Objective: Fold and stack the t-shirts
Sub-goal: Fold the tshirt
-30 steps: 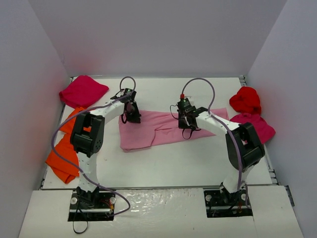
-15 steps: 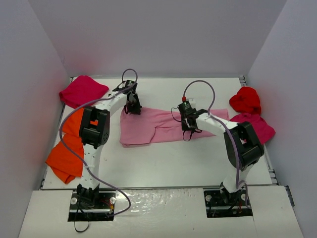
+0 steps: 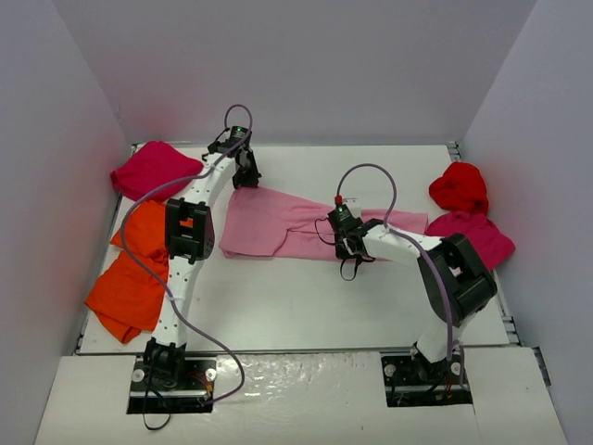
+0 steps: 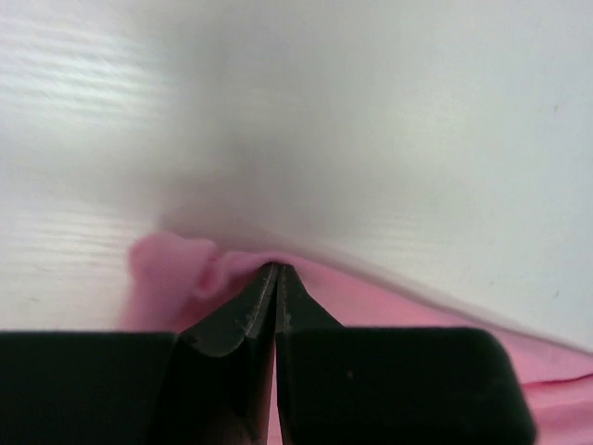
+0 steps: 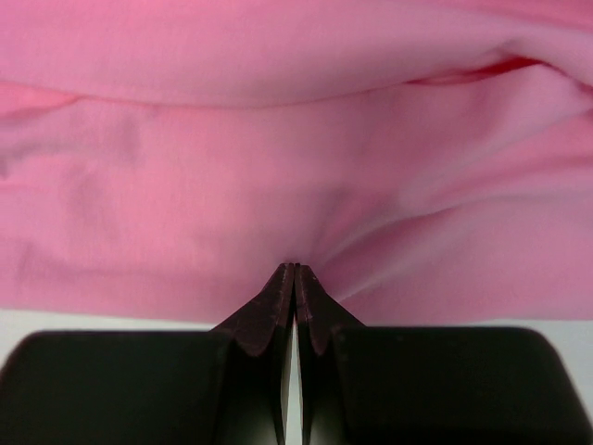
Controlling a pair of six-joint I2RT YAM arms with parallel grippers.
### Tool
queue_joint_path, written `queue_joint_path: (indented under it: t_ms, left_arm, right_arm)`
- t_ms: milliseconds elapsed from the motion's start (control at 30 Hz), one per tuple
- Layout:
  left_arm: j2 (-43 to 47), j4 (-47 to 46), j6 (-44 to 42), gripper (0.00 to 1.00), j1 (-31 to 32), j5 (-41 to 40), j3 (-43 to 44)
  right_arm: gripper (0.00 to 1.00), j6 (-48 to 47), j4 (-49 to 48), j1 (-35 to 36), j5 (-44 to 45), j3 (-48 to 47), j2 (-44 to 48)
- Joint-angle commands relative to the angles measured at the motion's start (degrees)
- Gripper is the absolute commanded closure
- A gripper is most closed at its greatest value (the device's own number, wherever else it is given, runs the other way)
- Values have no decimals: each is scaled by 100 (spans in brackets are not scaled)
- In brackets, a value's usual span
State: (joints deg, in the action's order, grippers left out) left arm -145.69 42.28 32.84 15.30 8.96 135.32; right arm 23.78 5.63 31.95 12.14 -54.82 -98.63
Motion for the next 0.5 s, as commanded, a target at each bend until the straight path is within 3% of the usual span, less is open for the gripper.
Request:
queue_joint_path:
  t_ms: [0, 133, 167, 233, 367, 467]
  left_arm:
    - [330, 745, -149, 100, -446, -196, 1093]
    - [1425, 570, -295, 100, -433, -121, 60]
    - [2342, 127, -273, 100, -363, -77, -693]
    - [3203, -416, -4, 100, -275, 375, -1792]
    - [4295, -2291, 1190, 100, 169, 1848, -4243]
    - [4479, -2827, 1536, 100, 685, 1862, -5164]
  right_arm:
    - [100, 344, 189, 136, 506, 101, 657]
    - [100, 444, 354, 124, 1072, 4, 1034]
    - [100, 413, 370, 109, 1139, -83, 1120]
    - [100, 361, 392, 94, 1118, -223, 1150]
    - [100, 429, 748, -76, 1684, -479, 1055]
    - [99, 515, 976, -614, 2036, -444, 1039]
